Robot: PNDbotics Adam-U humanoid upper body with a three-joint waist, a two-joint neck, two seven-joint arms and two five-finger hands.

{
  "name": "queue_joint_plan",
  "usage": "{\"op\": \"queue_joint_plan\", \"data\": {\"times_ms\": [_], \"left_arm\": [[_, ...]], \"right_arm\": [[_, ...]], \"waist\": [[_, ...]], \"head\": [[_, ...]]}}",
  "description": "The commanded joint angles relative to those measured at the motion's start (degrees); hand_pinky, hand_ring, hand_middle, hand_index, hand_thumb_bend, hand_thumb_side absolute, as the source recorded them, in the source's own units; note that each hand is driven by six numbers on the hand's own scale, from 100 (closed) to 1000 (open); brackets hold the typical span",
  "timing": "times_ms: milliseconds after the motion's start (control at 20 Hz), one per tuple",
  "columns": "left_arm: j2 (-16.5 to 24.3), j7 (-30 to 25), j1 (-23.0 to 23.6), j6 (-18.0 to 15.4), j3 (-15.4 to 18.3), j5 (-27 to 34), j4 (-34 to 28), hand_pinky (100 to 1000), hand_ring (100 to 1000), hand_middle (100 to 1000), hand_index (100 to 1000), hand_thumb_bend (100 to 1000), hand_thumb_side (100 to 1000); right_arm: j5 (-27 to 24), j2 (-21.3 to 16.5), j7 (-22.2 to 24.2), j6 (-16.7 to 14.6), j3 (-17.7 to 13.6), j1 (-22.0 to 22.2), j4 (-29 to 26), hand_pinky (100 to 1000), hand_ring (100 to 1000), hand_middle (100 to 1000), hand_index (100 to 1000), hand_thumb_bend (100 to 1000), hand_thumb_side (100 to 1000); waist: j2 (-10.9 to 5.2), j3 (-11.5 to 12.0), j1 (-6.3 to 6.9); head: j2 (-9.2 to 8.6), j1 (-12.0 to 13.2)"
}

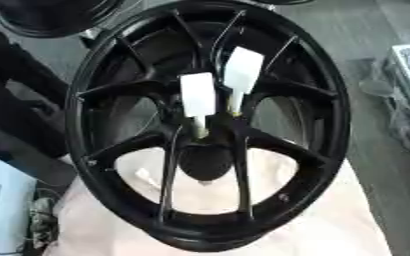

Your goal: Pull the pin out of the wheel hub.

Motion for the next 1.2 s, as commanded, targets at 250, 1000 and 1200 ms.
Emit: {"op": "queue_joint_plan", "data": {"times_ms": [250, 1000, 1200], "left_arm": [[10.85, -12.69, -13.31, 1.44, -6.18, -1.34, -0.63, 678, 733, 748, 831, 100, 492], [4.4, -34.18, -33.63, 14.67, -18.35, -8.9, -0.63, 749, 772, 765, 822, 100, 648], [2.1, -37.49, -35.75, 18.59, -20.45, -11.6, -0.63, 777, 789, 779, 853, 100, 725]], "right_arm": [[0.88, -1.7, 0.02, -0.1, 0.08, 1.17, -1.03, 1000, 834, 818, 923, 100, 633], [2.75, -1.51, -0.03, 0.48, 0.43, 2.08, -1.03, 1000, 833, 819, 921, 100, 641], [3.09, -1.51, 0.02, 0.85, 0.59, 1.91, -1.03, 1000, 833, 819, 921, 100, 647]], "waist": [[-2.23, 0.44, 0.36], [-2.96, 1.05, 0.96], [-2.87, 1.0, 1.07]], "head": [[1.04, -0.9], [1.4, -2.37], [1.4, -2.28]]}}
